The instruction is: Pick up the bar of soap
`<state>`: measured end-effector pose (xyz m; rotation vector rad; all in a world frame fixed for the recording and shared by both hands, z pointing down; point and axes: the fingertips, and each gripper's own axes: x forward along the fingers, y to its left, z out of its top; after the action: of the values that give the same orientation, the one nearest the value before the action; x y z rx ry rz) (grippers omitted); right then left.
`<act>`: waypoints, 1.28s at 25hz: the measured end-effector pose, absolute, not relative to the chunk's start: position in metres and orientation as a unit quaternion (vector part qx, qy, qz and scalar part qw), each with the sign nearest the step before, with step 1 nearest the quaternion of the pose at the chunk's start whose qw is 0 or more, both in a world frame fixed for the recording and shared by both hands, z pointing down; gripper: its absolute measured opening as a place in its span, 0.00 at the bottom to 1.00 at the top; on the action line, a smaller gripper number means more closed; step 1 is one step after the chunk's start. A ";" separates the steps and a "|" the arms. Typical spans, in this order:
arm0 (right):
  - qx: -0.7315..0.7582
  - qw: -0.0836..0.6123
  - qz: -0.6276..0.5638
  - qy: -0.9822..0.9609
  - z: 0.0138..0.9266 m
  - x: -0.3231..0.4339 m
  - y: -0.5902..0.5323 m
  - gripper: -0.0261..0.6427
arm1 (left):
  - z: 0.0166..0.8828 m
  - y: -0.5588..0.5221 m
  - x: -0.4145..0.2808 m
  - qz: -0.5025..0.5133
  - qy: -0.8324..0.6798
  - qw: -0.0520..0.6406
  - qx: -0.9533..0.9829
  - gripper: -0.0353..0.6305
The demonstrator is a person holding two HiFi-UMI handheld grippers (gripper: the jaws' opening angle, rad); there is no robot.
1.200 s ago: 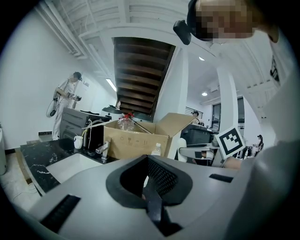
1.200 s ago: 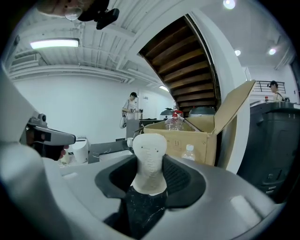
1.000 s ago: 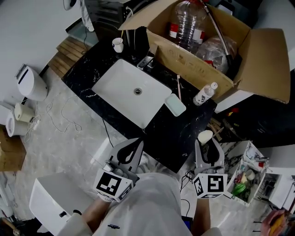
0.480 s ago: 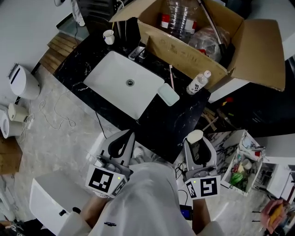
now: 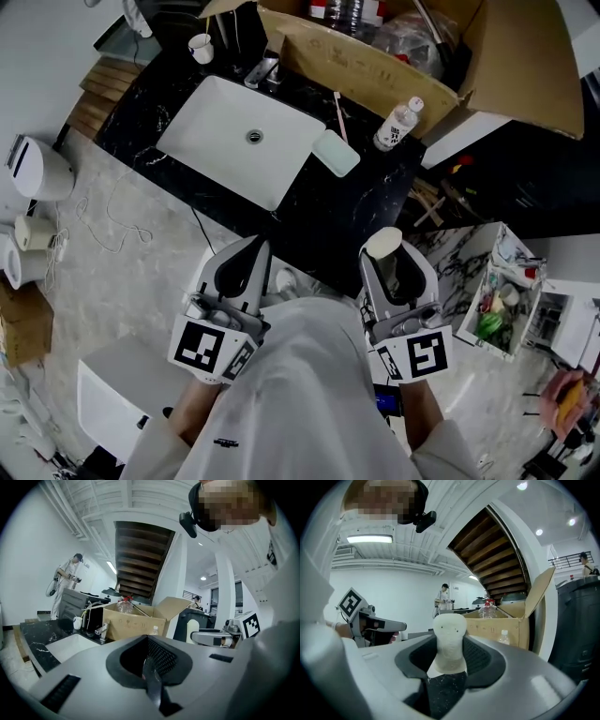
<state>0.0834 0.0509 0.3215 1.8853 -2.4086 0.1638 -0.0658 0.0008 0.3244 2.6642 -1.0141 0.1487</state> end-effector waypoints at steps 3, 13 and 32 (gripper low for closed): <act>0.617 0.035 0.055 -0.784 0.321 0.086 0.048 0.32 | 0.323 0.001 -0.062 0.050 -0.350 0.143 0.925 0.05; 0.614 0.041 0.066 -0.786 0.331 0.094 0.054 0.32 | 0.329 0.005 -0.058 0.059 -0.344 0.148 0.925 0.05; 0.629 0.046 0.051 -0.774 0.329 0.108 0.058 0.32 | 0.324 0.015 -0.041 0.057 -0.326 0.140 0.933 0.05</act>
<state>0.1082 0.0580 0.3289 1.9200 -2.3641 0.1563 -0.0412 0.0154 0.3237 2.6963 -0.9410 0.1657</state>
